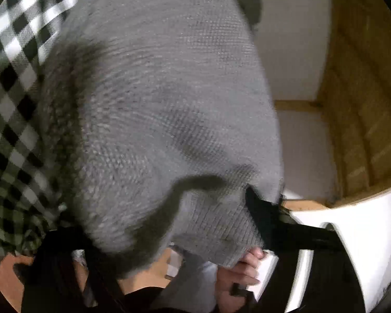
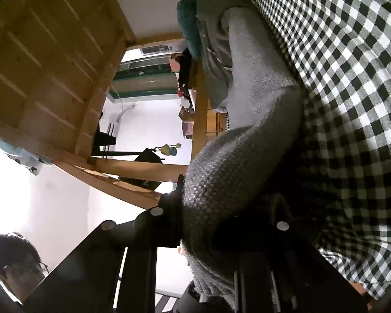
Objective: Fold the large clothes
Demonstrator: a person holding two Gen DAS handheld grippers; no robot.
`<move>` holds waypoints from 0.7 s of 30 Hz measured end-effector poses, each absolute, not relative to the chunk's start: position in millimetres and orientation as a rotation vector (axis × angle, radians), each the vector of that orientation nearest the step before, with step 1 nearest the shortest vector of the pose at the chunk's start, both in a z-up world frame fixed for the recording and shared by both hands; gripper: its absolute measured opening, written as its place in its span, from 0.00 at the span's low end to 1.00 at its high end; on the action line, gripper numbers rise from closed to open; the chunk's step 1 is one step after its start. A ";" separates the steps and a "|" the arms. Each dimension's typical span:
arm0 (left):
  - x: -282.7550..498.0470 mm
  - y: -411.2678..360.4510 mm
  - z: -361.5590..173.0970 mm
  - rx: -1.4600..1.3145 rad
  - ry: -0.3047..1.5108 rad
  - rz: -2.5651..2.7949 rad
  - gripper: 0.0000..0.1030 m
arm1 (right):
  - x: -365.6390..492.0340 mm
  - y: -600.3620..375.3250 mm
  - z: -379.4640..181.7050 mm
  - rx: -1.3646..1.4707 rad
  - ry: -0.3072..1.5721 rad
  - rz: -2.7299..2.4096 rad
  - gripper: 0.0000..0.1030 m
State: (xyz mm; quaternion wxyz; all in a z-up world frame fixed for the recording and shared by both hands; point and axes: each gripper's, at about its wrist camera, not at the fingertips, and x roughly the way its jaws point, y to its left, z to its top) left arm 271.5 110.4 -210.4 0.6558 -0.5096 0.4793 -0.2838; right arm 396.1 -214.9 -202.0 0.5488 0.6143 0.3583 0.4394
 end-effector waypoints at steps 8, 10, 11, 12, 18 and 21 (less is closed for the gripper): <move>276.8 95.6 -163.2 -1.079 1.107 -0.549 0.93 | 403.3 -208.5 -189.3 1.194 0.946 0.976 0.23; 278.3 87.4 -150.6 -1.026 1.108 -0.549 0.94 | 405.2 -207.3 -184.1 1.220 0.918 1.015 0.22; 283.4 86.3 -151.3 -1.027 1.099 -0.564 0.94 | 407.8 -206.8 -185.0 1.239 0.911 1.018 0.21; 287.9 91.2 -161.5 -1.041 1.100 -0.569 0.94 | 411.0 -205.4 -186.5 1.250 0.912 1.023 0.21; 282.5 94.3 -190.9 -1.057 1.153 -0.491 0.94 | 426.8 -196.3 -193.1 1.134 1.036 0.938 0.31; 280.7 88.9 -199.0 -1.088 1.202 -0.525 0.92 | 425.4 -186.1 -198.2 1.163 1.021 0.992 0.15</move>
